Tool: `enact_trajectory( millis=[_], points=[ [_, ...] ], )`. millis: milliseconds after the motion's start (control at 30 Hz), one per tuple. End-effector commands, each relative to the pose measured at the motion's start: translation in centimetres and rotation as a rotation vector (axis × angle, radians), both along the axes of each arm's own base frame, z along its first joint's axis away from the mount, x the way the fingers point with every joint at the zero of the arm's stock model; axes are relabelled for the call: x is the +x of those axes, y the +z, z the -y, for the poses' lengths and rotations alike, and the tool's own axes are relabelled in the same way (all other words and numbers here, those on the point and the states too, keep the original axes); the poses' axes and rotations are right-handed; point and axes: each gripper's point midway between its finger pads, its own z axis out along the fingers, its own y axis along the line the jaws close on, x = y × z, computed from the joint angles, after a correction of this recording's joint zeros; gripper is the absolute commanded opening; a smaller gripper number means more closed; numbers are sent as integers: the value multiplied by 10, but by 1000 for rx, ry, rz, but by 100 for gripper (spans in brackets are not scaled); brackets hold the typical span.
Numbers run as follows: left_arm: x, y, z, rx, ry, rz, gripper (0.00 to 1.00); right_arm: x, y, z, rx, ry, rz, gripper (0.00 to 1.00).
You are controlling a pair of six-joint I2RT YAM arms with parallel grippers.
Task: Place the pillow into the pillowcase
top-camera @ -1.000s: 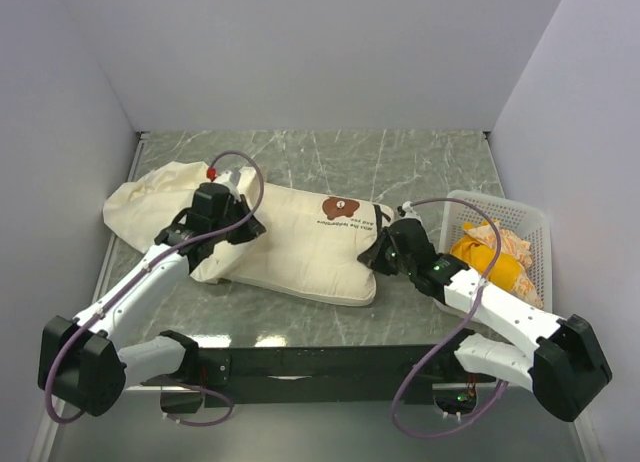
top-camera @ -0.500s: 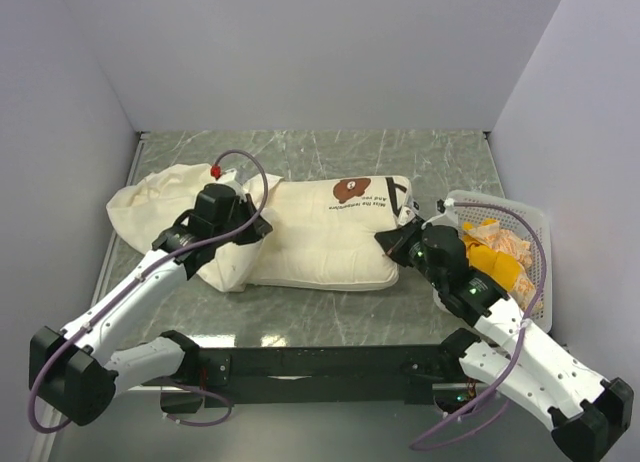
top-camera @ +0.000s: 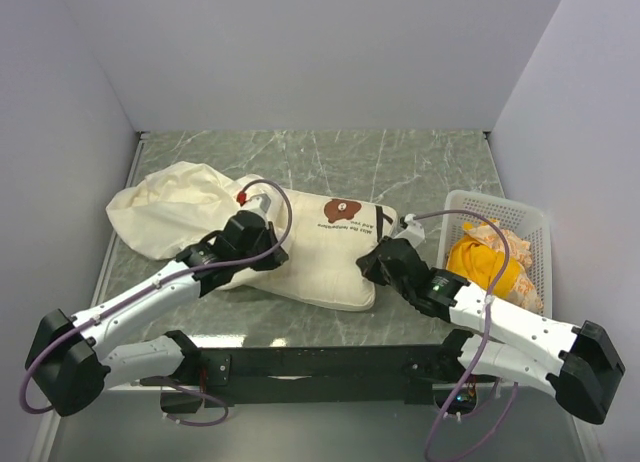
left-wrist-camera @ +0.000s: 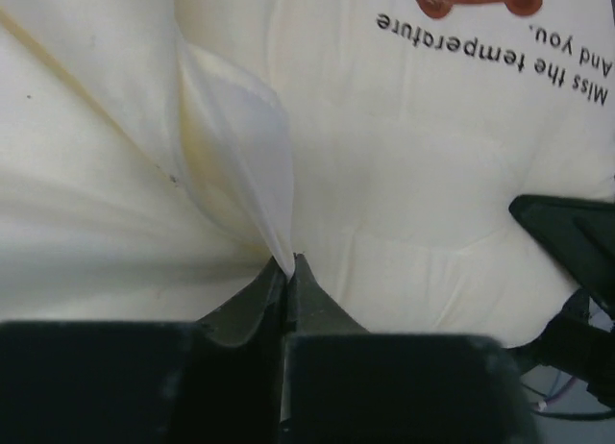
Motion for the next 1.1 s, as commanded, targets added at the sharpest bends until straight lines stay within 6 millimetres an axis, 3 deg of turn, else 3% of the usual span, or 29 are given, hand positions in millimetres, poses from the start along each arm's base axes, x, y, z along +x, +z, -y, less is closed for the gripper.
enact_trajectory(
  millis=[0, 100, 133, 200, 233, 300, 400, 567, 800, 967, 1067],
  points=[
    [11, 12, -4, -95, 168, 30, 26, -1, -3, -12, 86, 5, 10, 0],
    [12, 4, -46, -91, 410, 37, 63, -2, -9, -1, 84, -16, 4, 0],
    [9, 13, -58, -118, 465, 56, 70, -2, -7, 0, 82, -9, 10, 0],
    [0, -1, -93, -87, 644, 29, 83, 1, 2, -1, 79, -3, 16, 0],
    [-4, 2, -105, -105, 703, 36, 84, 0, 1, 0, 52, 8, 6, 0],
    [-16, -13, -136, -90, 875, 3, 85, 2, 5, -5, 43, 27, -2, 0],
    [-25, -24, -163, -132, 1045, 3, 89, 3, 4, -12, 30, 53, -17, 0],
    [-37, -43, -190, -169, 1188, 3, 86, 0, -4, -24, 24, 109, -54, 0],
    [-44, -56, -202, -237, 1213, 0, 74, 0, -12, -29, 1, 135, -73, 0],
    [-41, -77, -198, -232, 1210, -40, 73, -1, -11, -30, 0, 149, -75, 0],
    [-30, -81, -192, -214, 1181, -45, 74, -1, -8, -28, 0, 146, -65, 0]
  ],
)
